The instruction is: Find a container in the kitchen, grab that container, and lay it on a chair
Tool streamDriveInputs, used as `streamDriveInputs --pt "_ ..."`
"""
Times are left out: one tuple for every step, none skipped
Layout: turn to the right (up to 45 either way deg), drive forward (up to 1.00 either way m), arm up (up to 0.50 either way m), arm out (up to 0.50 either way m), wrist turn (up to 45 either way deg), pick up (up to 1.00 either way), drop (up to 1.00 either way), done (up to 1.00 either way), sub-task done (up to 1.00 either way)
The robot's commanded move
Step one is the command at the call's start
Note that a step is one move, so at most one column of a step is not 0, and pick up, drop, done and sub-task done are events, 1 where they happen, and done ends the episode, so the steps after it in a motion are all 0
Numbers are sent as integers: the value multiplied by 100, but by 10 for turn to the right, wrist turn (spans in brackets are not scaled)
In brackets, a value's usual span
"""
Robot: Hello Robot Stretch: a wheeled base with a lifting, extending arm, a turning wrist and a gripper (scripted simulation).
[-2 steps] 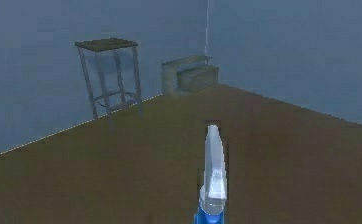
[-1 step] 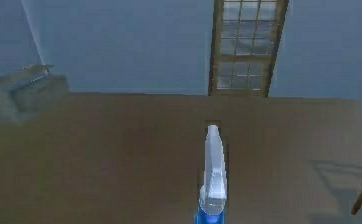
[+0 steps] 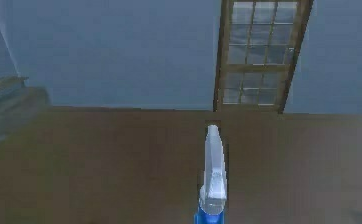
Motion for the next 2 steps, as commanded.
streamDriveInputs --pt "420 0 0 0 0 0 0 0 0" --pt "30 0 0 0 0 0 0 0 0"
